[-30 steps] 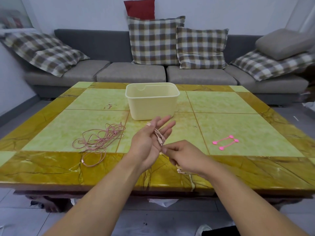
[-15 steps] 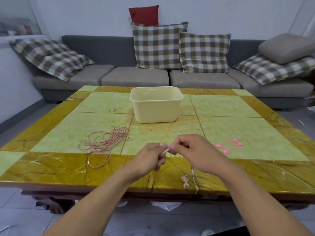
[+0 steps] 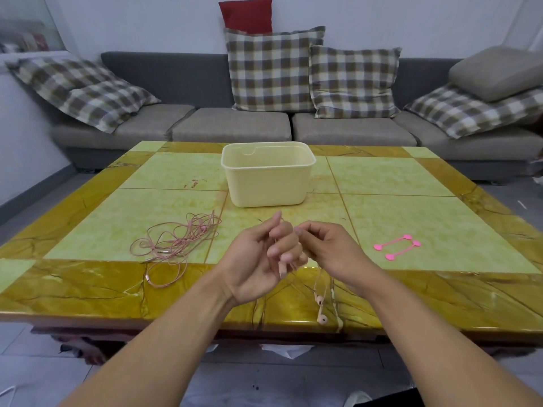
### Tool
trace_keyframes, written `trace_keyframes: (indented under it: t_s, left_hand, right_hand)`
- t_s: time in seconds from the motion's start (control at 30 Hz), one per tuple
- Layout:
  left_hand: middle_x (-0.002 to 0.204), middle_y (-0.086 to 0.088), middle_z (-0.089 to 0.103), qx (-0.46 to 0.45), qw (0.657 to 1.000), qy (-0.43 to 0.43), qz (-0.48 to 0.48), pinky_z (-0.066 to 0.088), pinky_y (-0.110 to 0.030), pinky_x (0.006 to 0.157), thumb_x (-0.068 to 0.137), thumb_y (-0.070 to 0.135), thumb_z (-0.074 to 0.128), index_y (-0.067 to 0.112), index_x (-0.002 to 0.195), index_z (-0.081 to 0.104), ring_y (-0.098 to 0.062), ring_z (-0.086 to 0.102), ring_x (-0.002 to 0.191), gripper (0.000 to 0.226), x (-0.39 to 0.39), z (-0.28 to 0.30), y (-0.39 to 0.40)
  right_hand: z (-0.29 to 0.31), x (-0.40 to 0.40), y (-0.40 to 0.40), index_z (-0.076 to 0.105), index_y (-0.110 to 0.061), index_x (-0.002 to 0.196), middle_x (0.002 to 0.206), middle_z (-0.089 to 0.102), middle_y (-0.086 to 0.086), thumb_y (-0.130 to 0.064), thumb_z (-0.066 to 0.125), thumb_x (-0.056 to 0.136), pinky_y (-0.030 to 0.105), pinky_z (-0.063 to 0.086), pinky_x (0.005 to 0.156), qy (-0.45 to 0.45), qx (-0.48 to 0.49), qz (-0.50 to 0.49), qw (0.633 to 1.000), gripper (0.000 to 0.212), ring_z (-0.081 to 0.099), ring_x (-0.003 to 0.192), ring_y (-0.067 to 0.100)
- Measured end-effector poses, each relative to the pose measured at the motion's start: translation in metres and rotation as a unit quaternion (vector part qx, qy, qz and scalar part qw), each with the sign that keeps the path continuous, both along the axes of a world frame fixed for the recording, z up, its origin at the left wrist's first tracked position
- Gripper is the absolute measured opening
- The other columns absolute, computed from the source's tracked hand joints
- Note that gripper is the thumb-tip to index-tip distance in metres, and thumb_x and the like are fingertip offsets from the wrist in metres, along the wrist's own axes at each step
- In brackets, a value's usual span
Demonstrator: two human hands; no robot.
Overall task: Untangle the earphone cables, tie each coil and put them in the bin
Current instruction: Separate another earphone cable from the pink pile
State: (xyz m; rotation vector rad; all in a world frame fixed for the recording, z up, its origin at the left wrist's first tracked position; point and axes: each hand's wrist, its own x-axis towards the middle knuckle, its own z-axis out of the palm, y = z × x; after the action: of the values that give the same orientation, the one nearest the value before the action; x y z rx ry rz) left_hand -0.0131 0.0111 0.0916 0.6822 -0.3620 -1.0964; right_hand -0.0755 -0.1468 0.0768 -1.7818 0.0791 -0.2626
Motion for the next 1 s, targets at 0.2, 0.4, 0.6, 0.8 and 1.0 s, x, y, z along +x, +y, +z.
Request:
trace_keyframes:
  t_s: [0.2,0.4,0.6,0.8,1.0]
  left_hand:
    - [0.076,-0.005,0.062,-0.006,0.984,0.01,0.177,0.045,-0.041,0.108,0.107,0.022,0.038,0.009,0.097,0.057,-0.026,0.072,0.086,0.025,0.002,0.008,-0.005]
    - [0.103,-0.011,0.076,0.007,0.945,-0.064,0.322,0.053,-0.035,0.096,0.109,0.004,0.027,-0.003,0.143,0.037,-0.028,0.073,0.104,0.036,0.021,-0.002,-0.006]
    - [0.108,-0.007,0.076,0.154,0.879,-0.247,0.379,0.048,-0.034,0.103,0.111,0.012,0.031,0.011,0.154,0.028,-0.019,0.074,0.097,0.043,0.034,-0.018,0.001]
    - [0.1,0.014,0.067,0.387,0.723,-0.499,0.28,0.042,-0.017,0.066,0.109,0.023,0.04,0.006,0.111,0.067,-0.001,0.061,0.064,0.032,0.031,-0.029,0.008]
    - [0.051,0.004,0.043,0.388,0.79,-0.469,0.073,0.042,-0.032,0.068,0.105,0.057,0.028,0.012,0.07,0.064,-0.011,0.045,0.05,0.068,0.023,-0.027,0.011]
  right_hand:
    - [-0.004,-0.003,0.004,0.073,-0.028,0.075,0.059,0.052,0.001,-0.029,0.055,0.105,0.022,0.03,0.046,0.089,-0.039,0.041,0.994,0.035,0.038,0.047,0.012]
    - [-0.002,-0.011,0.008,0.077,-0.02,0.099,0.059,0.055,-0.001,-0.031,0.056,0.105,0.028,0.035,0.048,0.162,-0.094,0.115,0.976,0.025,0.044,0.046,0.012]
    - [0.008,-0.02,0.012,0.078,-0.024,0.101,0.058,0.048,-0.001,-0.036,0.057,0.103,0.021,0.033,0.053,0.17,-0.141,0.157,0.963,0.025,0.038,0.053,0.013]
    - [0.02,-0.027,0.012,0.076,-0.019,0.089,0.055,0.038,-0.008,-0.029,0.058,0.102,0.018,0.028,0.049,0.16,-0.155,0.147,0.964,0.025,0.032,0.049,0.006]
    - [0.023,-0.023,-0.002,0.054,-0.015,0.07,0.068,0.058,0.006,-0.014,0.045,0.101,0.029,0.036,0.058,0.105,-0.022,0.03,0.994,0.032,0.048,0.063,0.021]
